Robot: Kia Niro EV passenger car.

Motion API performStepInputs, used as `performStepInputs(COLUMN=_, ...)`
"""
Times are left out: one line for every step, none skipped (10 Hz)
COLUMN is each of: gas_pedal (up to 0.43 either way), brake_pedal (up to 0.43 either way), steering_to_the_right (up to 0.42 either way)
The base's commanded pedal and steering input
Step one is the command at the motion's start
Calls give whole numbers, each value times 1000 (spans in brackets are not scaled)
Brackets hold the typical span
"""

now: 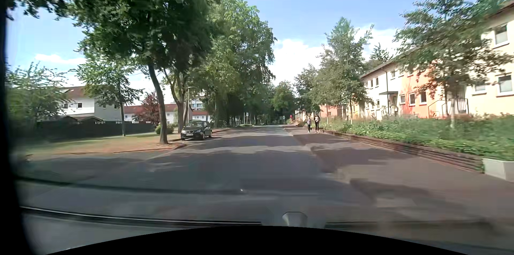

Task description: Follow the waypoints while adhering to traffic rules and regulations

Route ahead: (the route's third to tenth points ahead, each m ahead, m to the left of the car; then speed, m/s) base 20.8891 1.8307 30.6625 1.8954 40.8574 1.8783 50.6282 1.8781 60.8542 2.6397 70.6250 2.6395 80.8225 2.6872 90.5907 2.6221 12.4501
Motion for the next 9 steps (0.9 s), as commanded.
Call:
performStepInputs(gas_pedal=118, brake_pedal=6, steering_to_the_right=2)
performStepInputs(gas_pedal=118, brake_pedal=6, steering_to_the_right=3)
performStepInputs(gas_pedal=118, brake_pedal=6, steering_to_the_right=2)
performStepInputs(gas_pedal=118, brake_pedal=6, steering_to_the_right=3)
performStepInputs(gas_pedal=118, brake_pedal=6, steering_to_the_right=4)
performStepInputs(gas_pedal=118, brake_pedal=6, steering_to_the_right=4)
performStepInputs(gas_pedal=118, brake_pedal=6, steering_to_the_right=4)
performStepInputs(gas_pedal=118, brake_pedal=6, steering_to_the_right=4)
performStepInputs(gas_pedal=118, brake_pedal=6, steering_to_the_right=4)
